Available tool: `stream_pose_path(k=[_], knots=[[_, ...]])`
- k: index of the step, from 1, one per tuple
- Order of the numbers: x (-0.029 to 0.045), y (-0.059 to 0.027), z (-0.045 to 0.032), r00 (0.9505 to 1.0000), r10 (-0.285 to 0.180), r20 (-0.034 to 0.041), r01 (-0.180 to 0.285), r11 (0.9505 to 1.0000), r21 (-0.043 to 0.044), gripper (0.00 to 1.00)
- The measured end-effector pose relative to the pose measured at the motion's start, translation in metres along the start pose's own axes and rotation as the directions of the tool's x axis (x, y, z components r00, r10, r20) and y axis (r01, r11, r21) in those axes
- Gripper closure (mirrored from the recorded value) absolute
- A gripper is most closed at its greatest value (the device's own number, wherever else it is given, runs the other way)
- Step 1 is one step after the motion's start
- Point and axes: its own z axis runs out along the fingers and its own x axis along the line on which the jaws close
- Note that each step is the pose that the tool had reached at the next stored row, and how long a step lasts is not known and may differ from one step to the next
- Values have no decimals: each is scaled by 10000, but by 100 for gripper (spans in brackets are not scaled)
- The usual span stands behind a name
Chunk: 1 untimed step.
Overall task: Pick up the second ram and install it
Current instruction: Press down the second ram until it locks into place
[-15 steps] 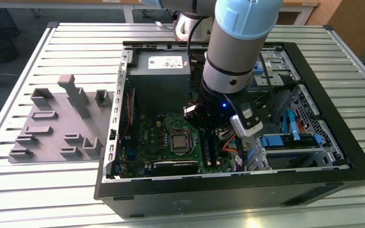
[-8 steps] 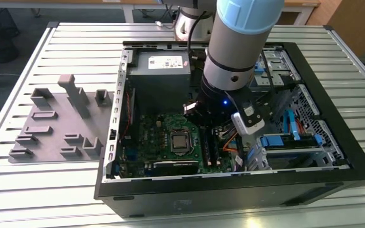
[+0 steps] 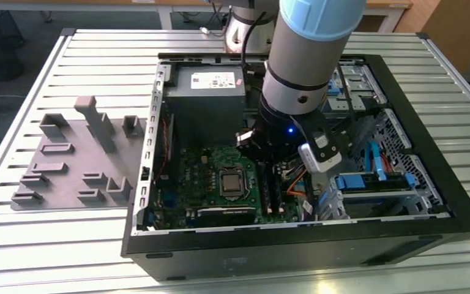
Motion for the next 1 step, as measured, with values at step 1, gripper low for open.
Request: stream_pose_path(k=[1], knots=[[0, 0, 0, 10000, 0, 0, 0, 10000, 0, 89]])
